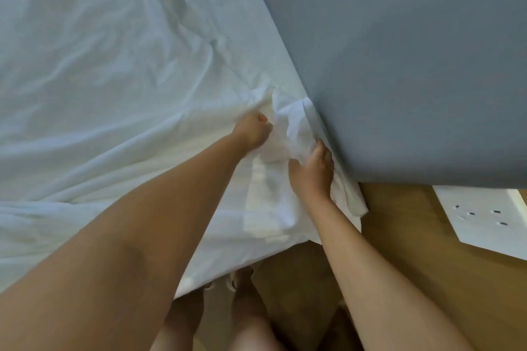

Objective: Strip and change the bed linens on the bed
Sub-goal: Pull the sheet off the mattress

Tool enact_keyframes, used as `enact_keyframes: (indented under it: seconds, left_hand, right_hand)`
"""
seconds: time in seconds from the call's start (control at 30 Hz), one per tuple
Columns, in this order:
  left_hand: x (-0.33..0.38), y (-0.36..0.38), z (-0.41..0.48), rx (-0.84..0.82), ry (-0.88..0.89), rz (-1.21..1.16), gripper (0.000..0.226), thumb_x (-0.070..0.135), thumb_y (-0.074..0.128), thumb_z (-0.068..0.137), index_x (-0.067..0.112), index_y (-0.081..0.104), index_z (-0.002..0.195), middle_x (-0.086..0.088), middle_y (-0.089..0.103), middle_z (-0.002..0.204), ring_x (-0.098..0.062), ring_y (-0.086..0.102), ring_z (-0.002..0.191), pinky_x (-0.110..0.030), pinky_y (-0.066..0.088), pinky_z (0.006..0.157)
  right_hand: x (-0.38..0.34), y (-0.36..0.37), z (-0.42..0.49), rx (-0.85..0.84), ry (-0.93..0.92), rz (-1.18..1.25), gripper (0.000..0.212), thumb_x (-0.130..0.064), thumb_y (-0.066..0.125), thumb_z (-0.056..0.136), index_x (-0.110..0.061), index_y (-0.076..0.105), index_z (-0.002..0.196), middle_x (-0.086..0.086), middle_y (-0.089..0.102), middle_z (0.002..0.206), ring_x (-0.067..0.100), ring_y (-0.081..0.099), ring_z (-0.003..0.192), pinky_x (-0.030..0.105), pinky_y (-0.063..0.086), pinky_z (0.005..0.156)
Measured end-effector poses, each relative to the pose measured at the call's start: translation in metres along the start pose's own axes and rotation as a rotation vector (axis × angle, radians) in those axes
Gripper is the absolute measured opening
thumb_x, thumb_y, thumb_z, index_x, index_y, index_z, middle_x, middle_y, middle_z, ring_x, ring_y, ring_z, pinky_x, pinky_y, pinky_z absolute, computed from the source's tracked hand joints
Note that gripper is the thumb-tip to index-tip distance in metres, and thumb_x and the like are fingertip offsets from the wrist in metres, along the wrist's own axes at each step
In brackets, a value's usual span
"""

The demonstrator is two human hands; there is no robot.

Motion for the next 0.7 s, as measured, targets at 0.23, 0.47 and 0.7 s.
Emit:
enact_keyframes:
  seconds: [0.23, 0.47, 0.7]
  left_hand:
    - [-0.010, -0.128, 0.016, 0.167, 0.075, 0.101, 0.029, 0.015, 0.045, 0.093, 0.011, 0.055, 0.119, -0.007, 0.054, 0.120, -0.022, 0.051, 0.097, -0.028, 0.042, 0.079]
    - [-0.030, -0.252, 0.068, 0.310, -0.028, 0.156, 0.040, 0.023, 0.050, 0.094, 0.012, 0.046, 0.133, -0.011, 0.038, 0.138, -0.018, 0.047, 0.093, -0.027, 0.037, 0.077]
    - [-0.058, -0.326, 0.143, 0.440, -0.153, 0.251, 0.060, 0.029, 0.057, 0.090, 0.019, 0.032, 0.144, -0.008, 0.030, 0.146, -0.031, 0.039, 0.128, -0.039, 0.038, 0.097]
  right_hand:
    - [-0.105, 0.010, 0.039, 0.073, -0.094, 0.033, 0.068, -0.024, 0.060, 0.083, -0.004, 0.031, 0.141, 0.018, 0.034, 0.144, 0.033, 0.032, 0.131, 0.036, 0.025, 0.106]
    - [-0.237, 0.079, 0.098, -0.161, -0.318, -0.331, 0.064, -0.042, 0.052, 0.089, -0.009, 0.028, 0.139, 0.014, 0.023, 0.148, 0.032, 0.020, 0.136, 0.043, 0.023, 0.109]
    - [-0.367, 0.173, 0.173, -0.254, -0.457, -0.251, 0.076, -0.053, 0.058, 0.083, -0.011, 0.028, 0.139, 0.012, 0.031, 0.144, 0.031, 0.028, 0.132, 0.041, 0.031, 0.103]
Point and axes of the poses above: each hand's wrist, its own z-axis towards the middle knuckle, its own y-axis out of the palm, x = y × z, the point moved 8 cm from there along z, towards the middle knuckle
